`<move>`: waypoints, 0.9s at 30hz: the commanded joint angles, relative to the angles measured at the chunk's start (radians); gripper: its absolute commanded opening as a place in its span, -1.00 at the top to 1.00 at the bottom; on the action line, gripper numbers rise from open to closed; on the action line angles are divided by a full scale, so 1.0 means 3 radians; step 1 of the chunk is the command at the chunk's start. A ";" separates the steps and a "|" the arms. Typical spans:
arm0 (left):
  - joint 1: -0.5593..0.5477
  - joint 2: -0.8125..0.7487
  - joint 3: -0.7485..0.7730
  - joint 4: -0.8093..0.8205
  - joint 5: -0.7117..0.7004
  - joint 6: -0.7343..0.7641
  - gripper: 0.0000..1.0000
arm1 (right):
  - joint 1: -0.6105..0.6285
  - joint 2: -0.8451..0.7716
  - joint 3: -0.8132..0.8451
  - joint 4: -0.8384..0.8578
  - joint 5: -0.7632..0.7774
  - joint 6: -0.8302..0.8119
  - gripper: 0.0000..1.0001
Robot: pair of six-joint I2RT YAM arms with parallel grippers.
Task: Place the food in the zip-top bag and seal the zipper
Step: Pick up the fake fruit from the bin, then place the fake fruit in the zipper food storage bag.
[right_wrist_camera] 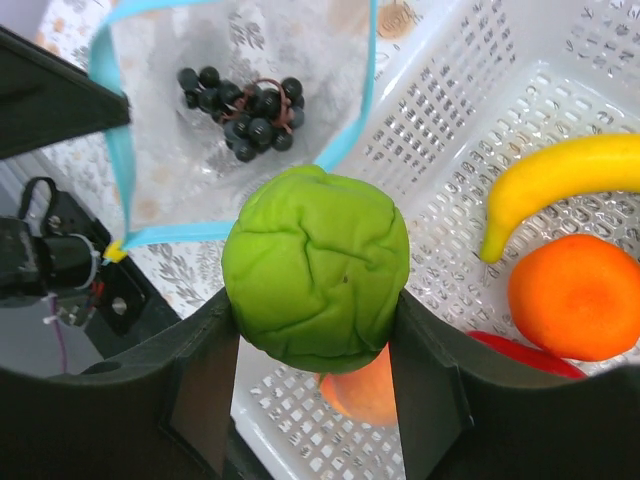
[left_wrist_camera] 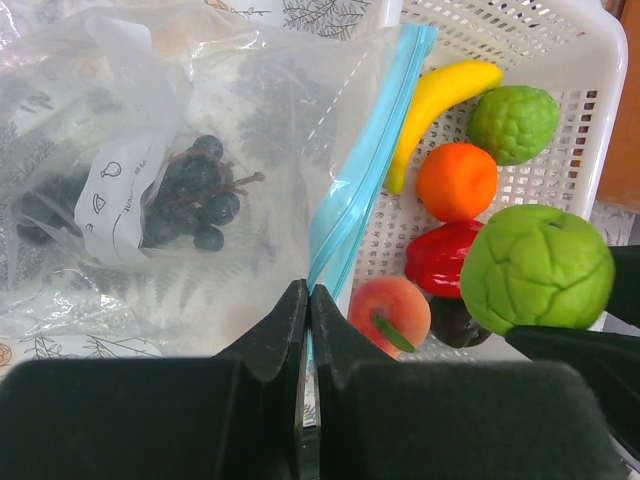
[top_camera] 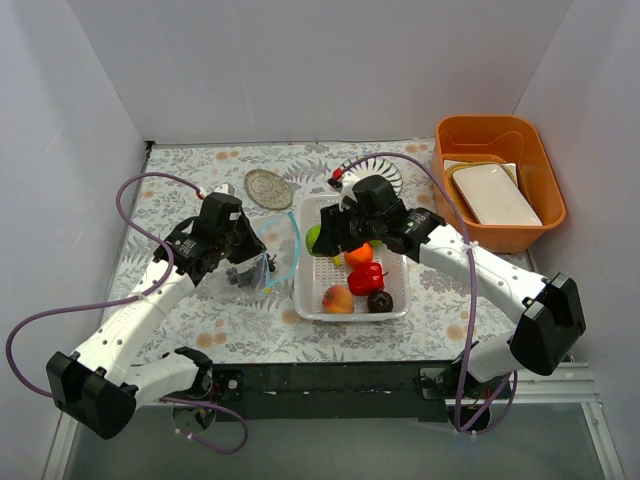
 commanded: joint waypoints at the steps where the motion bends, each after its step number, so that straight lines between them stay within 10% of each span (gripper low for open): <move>1: 0.0014 -0.0057 0.0043 0.0074 0.0091 0.0053 1.00 | 0.0007 -0.0160 0.0049 0.0377 -0.0111 0.0251 0.36; 18: 0.0014 -0.0062 0.0151 0.0038 0.0168 0.0038 1.00 | 0.0268 0.0729 0.0642 0.0705 -0.0408 0.0512 0.32; 27: 0.0014 -0.0174 0.0263 -0.0074 0.0051 -0.0008 1.00 | 0.0288 0.1205 0.1071 0.0730 -0.0576 0.0430 -0.17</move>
